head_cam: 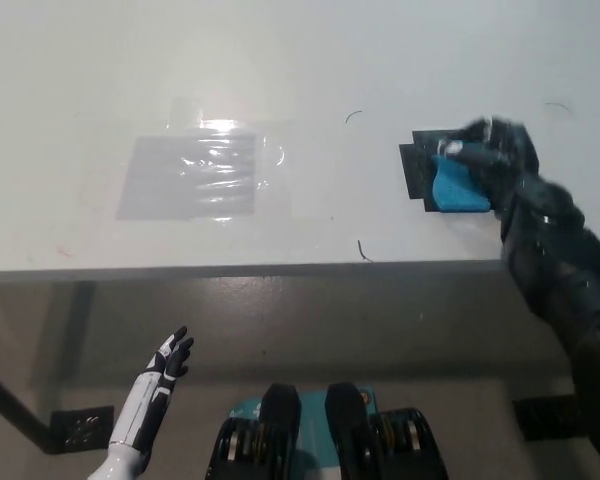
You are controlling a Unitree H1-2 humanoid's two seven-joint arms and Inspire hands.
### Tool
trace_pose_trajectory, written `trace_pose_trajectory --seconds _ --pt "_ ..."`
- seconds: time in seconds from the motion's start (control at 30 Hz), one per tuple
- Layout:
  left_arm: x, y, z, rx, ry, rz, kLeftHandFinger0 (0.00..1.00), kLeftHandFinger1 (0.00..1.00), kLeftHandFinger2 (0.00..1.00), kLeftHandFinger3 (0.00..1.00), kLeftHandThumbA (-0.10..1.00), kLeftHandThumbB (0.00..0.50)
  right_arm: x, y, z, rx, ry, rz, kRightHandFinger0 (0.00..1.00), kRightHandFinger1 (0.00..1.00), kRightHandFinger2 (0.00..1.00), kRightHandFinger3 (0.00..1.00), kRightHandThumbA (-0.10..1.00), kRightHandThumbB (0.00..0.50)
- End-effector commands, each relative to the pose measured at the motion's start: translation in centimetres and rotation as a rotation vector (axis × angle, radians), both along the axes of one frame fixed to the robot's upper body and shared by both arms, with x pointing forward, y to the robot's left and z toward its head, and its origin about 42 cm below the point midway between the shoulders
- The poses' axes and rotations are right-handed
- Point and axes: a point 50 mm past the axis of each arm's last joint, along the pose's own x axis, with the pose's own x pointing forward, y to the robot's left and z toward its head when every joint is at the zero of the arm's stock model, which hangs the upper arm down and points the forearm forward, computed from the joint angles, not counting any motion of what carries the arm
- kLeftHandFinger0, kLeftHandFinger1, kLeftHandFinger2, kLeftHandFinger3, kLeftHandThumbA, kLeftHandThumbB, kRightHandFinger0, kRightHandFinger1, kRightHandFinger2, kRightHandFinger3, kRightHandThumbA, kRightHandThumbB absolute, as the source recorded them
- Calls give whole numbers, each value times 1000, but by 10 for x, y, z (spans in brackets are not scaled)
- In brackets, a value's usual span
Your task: A soft sponge is kept on the balc marked spot on the table infront of the robot and it uses its right hand fist to press down on it and drrags it across the table in a back and forth manner twice to clean it
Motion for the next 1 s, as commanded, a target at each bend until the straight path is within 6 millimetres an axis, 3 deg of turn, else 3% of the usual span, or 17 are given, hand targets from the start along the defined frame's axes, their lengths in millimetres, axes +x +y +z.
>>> trace_pose_trajectory --seconds 0.0,0.07,0.1,0.2,0.37,0.53,0.57,0.67,0.73,0.87,0.97 --pt "1 -2 7 1 -53 -8 1000 1000 1000 1000 1000 36 1 7 3 -43 -8 12 0 87 408 295 1000 124" --pt "2 -2 7 5 -46 -16 1000 1000 1000 1000 1000 49 -1 10 -2 -40 -15 28 0 42 351 253 1000 118" --pt "2 -2 7 3 -57 -13 1000 1000 1000 1000 1000 29 -2 13 -5 -32 -8 30 0 2 281 200 1000 141" --pt "2 -3 7 9 -56 -13 1000 1000 1000 1000 1000 64 -8 20 -16 -32 10 48 0 29 306 208 1000 125" --pt "4 -2 9 5 -61 -19 1000 1000 1000 1000 1000 64 -16 23 -32 -43 50 66 0 20 337 248 1000 111" --pt "4 -2 10 9 -63 -23 1000 1000 1000 1000 1000 58 -25 18 -48 -98 85 57 24 90 375 267 1000 35" --pt "5 -1 10 6 -62 -21 1000 1000 1000 1000 1000 69 -24 17 -47 -92 91 48 1 62 364 266 1000 66" --pt "5 0 10 4 -64 -20 1000 1000 1000 1000 1000 66 -21 22 -40 -72 71 48 0 46 344 242 1000 92" --pt "5 -1 10 3 -64 -17 1000 1000 1000 1000 1000 75 -16 30 -31 -61 46 65 0 5 276 180 1000 117" --pt "6 -2 9 8 -63 -24 1000 1000 1000 1000 1000 76 -8 59 -11 -29 -13 135 0 1 285 214 1000 103" --pt "5 -1 9 -1 -51 -21 1000 1000 1000 1000 1000 102 -6 92 2 -2 -39 197 0 22 313 210 1000 139"
